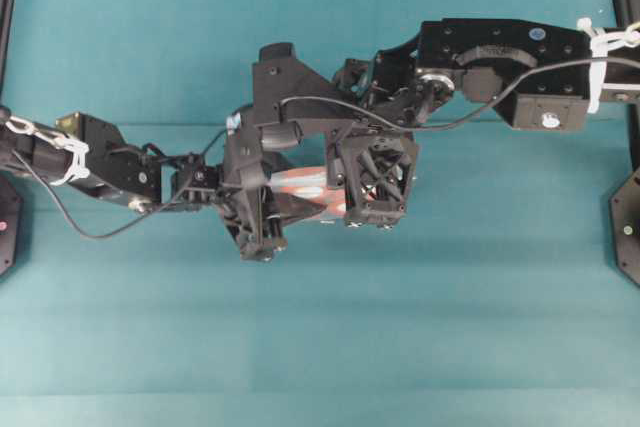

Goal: Hand over the clear zip bag and make it stand upright.
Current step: 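Move the open left gripper to the bag's bottom edge and close it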

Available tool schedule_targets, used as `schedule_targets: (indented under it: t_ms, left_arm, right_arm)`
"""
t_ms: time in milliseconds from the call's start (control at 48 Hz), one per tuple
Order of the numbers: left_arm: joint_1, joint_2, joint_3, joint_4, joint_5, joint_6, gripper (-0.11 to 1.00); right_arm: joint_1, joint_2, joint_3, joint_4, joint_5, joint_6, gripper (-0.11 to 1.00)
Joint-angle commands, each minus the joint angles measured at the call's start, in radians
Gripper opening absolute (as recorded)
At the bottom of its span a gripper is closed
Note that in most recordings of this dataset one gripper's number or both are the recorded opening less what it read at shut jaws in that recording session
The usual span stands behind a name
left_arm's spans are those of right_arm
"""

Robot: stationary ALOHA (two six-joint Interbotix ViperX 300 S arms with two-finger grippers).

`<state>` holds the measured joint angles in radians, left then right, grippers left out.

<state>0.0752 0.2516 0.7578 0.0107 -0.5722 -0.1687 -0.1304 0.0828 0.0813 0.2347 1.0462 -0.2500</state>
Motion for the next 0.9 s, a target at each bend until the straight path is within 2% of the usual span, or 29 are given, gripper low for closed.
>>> schedule_targets:
  t_ms: [0, 687, 791, 874]
  left_arm:
    - [-0.002, -0.008, -0.005, 0.0, -0.003, 0.026, 0.25]
    - [-0.021, -0.009, 0.006, 0.0, 0.012, 0.049, 0.25]
    - [-0.023, -0.008, 0.006, 0.0, 0.014, 0.049, 0.25]
    - [-0.021, -0.009, 0.006, 0.002, 0.014, 0.052, 0.25]
  right_arm:
    - [0.002, -0.025, -0.008, 0.005, -0.003, 0.011, 0.02]
    - [0.011, -0.026, -0.025, 0.014, 0.003, 0.021, 0.02]
    - [0.014, -0.026, -0.035, 0.021, -0.002, 0.02, 0.11]
    - [0.012, -0.026, -0.035, 0.021, -0.002, 0.025, 0.31]
